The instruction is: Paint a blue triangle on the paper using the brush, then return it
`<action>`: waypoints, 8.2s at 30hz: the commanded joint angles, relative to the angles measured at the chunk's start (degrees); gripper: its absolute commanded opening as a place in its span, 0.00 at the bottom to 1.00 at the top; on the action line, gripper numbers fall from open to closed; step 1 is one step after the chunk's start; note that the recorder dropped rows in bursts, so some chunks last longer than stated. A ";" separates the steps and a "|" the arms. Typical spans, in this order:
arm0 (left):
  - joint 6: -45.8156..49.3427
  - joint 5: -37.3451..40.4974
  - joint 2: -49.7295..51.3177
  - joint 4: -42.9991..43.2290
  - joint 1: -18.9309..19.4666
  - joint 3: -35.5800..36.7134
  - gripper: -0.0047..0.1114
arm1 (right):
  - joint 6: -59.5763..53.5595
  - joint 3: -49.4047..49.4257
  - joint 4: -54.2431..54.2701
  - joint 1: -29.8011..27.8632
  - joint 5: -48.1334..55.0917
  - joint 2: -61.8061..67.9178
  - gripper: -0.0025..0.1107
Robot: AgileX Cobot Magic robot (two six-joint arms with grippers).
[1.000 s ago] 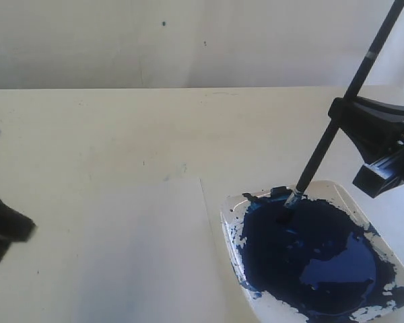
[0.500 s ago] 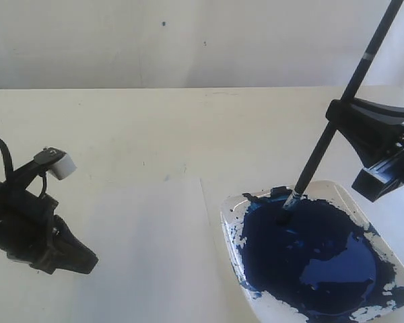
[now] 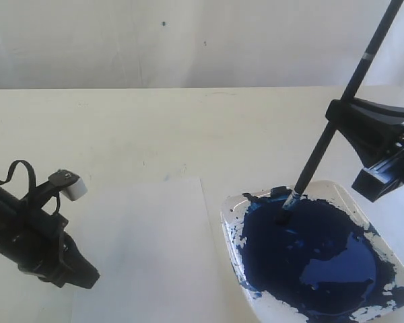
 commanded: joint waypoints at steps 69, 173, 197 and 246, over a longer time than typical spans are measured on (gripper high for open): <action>6.66 -3.07 5.75 0.88 -0.25 -0.13 0.04 | 1.74 0.27 0.02 -0.29 -0.15 -0.36 0.02; 16.26 -4.82 4.49 -3.39 -0.09 1.76 0.04 | -3.95 0.27 0.35 -0.29 5.76 9.09 0.02; 16.26 -4.82 4.49 -3.39 -0.09 1.76 0.04 | -6.42 0.27 0.47 -0.29 6.21 9.23 0.02; 16.26 -4.71 4.49 -3.39 -0.09 1.76 0.04 | -16.87 -20.04 20.25 38.54 0.49 28.15 0.02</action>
